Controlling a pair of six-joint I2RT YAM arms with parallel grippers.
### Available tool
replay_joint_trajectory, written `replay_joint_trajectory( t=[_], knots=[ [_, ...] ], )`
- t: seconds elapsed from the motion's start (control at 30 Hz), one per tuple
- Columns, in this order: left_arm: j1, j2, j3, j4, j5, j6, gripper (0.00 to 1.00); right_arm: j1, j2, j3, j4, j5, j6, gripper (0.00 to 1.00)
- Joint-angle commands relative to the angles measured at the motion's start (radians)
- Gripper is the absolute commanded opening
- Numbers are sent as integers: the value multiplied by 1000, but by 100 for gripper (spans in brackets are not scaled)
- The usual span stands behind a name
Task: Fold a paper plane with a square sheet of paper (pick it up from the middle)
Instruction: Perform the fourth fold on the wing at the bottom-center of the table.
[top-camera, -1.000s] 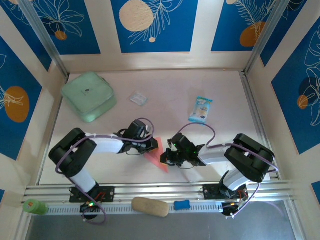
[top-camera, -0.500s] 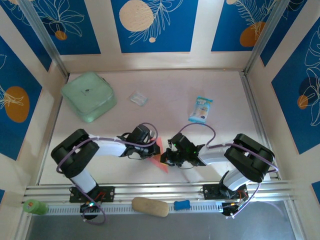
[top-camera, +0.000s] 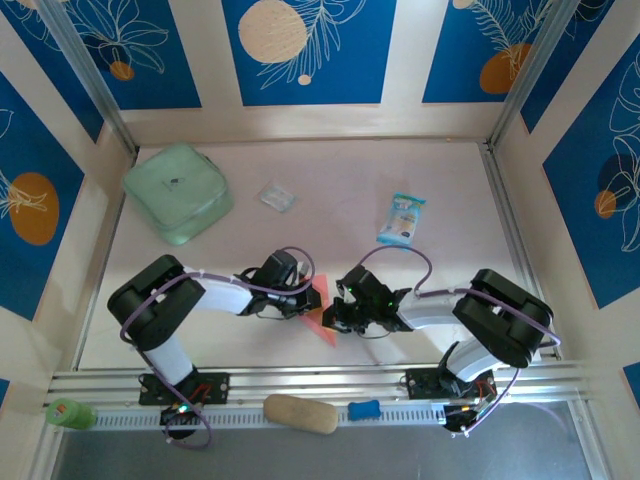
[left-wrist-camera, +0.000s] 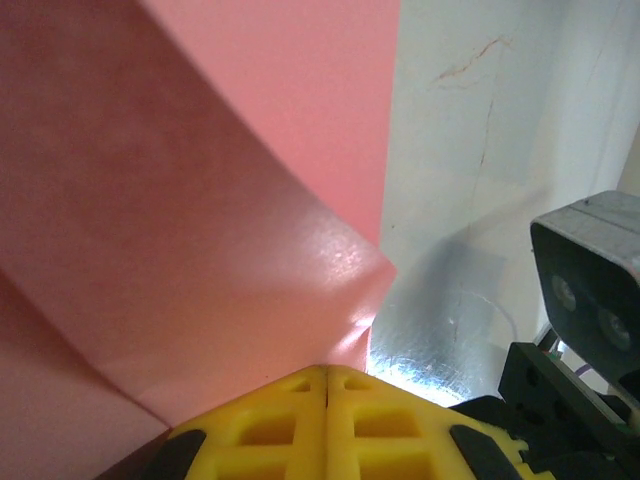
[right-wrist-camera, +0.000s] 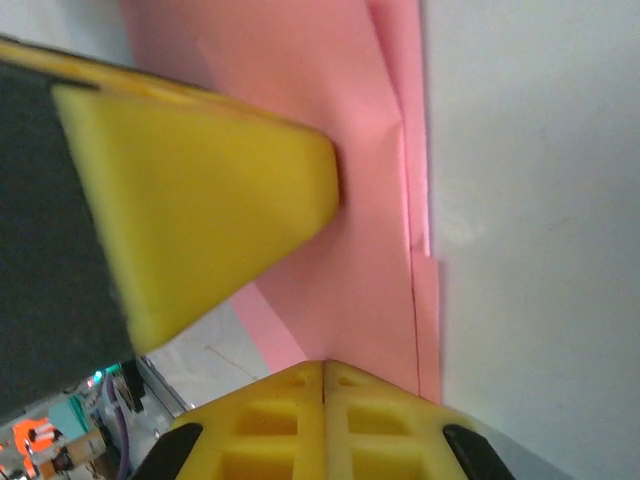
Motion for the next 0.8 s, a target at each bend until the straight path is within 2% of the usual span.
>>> replay_joint_trajectory(
  t=[0.0, 0.27, 0.4, 0.77],
  knots=[
    [7, 29, -27, -51, -65, 1, 0, -12, -33, 46, -88, -48, -53, 5],
    [8, 29, -28, -39, -60, 0, 0, -20, 38, -2, -81, -4, -25, 5],
    [11, 24, -24, -40, -59, 8, 0, -18, 61, -61, -56, -37, -39, 2],
    [86, 44, 0, -25, -29, 43, 0, -33, 23, -95, -98, -62, -76, 1]
  ],
)
